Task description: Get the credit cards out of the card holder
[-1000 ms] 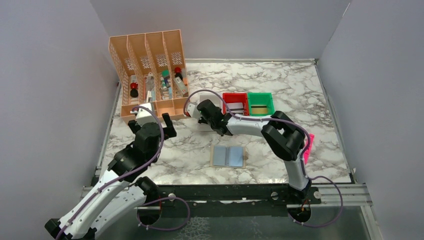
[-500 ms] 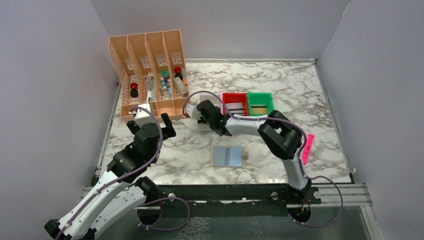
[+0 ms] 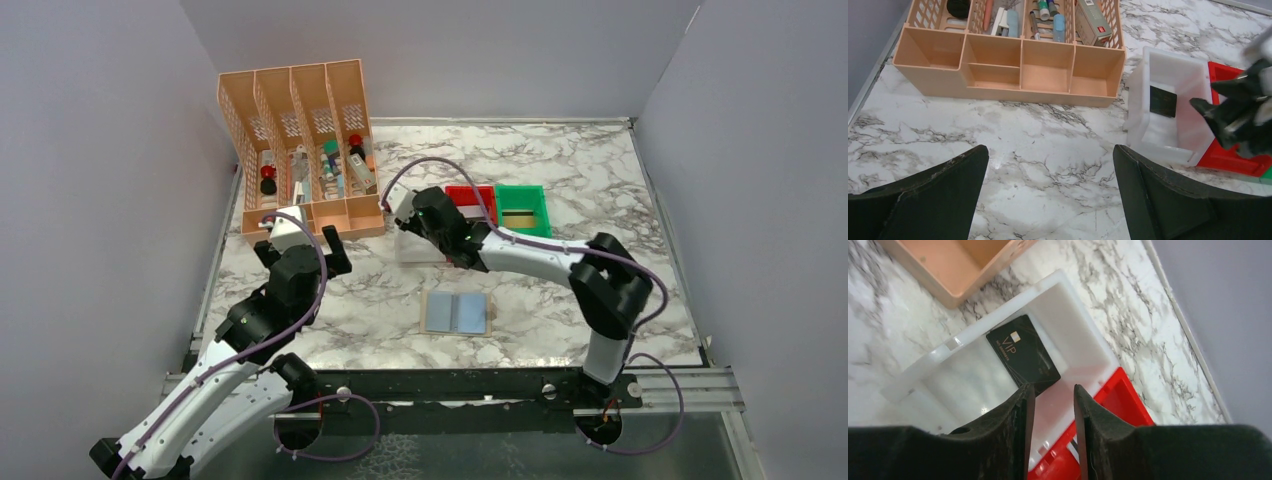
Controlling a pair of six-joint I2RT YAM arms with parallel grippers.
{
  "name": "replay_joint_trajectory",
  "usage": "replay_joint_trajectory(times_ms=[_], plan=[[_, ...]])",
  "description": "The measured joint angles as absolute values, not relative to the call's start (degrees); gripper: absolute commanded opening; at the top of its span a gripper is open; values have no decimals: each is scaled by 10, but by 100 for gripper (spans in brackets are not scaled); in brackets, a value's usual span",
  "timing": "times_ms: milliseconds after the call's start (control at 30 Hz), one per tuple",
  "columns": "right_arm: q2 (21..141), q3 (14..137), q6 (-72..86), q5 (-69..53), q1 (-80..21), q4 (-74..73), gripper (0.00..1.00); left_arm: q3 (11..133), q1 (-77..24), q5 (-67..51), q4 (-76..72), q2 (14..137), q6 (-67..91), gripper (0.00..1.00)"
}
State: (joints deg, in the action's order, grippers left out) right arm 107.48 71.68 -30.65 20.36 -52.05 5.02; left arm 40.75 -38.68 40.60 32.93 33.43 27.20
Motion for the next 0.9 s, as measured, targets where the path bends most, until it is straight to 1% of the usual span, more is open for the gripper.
replay_joint_trajectory(times_ms=[167, 267, 367, 400, 433, 567, 633, 767, 900], plan=[[940, 656, -174, 192, -521, 62, 45, 408, -386, 406, 329, 340, 272, 99], [860, 605, -53, 175, -521, 46, 45, 408, -386, 406, 329, 349, 272, 99], [815, 561, 62, 153, -521, 14, 43, 408, -383, 405, 329, 361, 272, 99], [807, 538, 123, 136, -521, -10, 43, 408, -383, 405, 329, 366, 272, 99], [801, 533, 133, 133, -521, -17, 43, 408, -382, 405, 329, 371, 272, 99], [799, 476, 259, 95, -524, -72, 42, 408, -378, 403, 329, 387, 272, 99], [799, 456, 307, 96, -539, -109, 43, 408, -376, 402, 329, 394, 272, 99], [802, 458, 367, 118, -594, -157, 44, 408, -373, 401, 329, 402, 272, 99], [831, 483, 406, 151, -639, -186, 46, 408, -370, 399, 329, 415, 271, 99]])
